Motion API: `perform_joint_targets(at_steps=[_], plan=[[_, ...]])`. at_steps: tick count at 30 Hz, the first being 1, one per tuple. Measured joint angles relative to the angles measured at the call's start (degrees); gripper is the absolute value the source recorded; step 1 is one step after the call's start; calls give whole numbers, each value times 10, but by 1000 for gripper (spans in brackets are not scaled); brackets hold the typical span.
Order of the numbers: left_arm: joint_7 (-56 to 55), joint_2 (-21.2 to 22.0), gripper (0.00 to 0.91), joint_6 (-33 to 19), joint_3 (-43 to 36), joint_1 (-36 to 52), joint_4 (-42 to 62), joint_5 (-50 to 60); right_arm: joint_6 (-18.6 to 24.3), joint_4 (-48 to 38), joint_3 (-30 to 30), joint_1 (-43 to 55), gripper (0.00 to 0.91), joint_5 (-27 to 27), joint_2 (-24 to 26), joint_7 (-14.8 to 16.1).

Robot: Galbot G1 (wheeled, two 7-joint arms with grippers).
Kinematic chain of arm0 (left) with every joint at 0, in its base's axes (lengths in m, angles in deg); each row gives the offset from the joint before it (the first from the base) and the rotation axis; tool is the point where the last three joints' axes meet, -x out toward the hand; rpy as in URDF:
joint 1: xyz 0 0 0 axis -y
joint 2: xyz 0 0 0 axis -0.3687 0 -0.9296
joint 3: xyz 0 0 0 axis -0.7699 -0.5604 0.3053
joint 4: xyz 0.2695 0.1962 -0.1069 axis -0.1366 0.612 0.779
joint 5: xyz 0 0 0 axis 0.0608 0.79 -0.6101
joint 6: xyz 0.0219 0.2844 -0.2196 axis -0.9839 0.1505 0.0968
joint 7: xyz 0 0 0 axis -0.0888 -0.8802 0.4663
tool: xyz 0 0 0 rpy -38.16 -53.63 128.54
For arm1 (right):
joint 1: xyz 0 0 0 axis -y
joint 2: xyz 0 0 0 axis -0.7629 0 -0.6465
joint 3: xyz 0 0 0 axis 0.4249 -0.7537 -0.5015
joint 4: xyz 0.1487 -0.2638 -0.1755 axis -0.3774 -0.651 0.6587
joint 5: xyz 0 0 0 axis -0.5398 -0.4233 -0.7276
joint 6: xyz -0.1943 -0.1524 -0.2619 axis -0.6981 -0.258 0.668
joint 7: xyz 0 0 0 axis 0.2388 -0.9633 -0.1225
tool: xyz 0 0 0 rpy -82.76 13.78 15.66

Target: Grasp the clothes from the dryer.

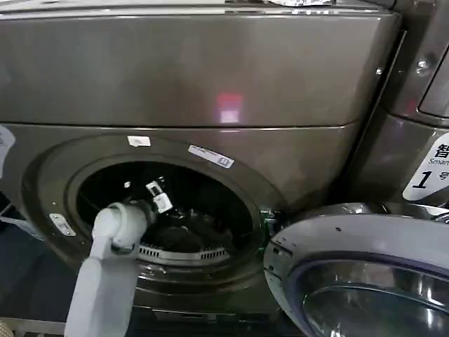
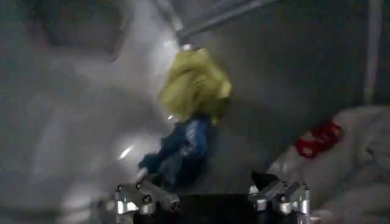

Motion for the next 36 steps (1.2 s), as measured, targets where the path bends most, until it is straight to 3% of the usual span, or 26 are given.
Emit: perform_joint_targets(at_steps=[12, 30, 31, 32, 33, 36], plan=[[24, 3, 907, -60, -19, 10, 50, 59, 0, 2, -10, 7, 907, -2, 1, 0], [32, 11, 907, -59, -32, 21, 131, 55, -1, 8, -23, 17, 907, -11, 3, 0], [32, 12, 796, -59, -32, 22, 135, 53, -1, 9, -23, 16, 907, -11, 3, 0], [32, 12, 364, -58, -32, 24, 142, 51, -1, 9, -23, 16, 907, -12, 4, 0], [31, 12, 114, -57, -32, 25, 148, 48, -1, 9, -23, 16, 907, -12, 4, 0], [31, 12, 91, -53, -32, 27, 164, 38, -1, 9, -24, 17, 907, -13, 4, 0]])
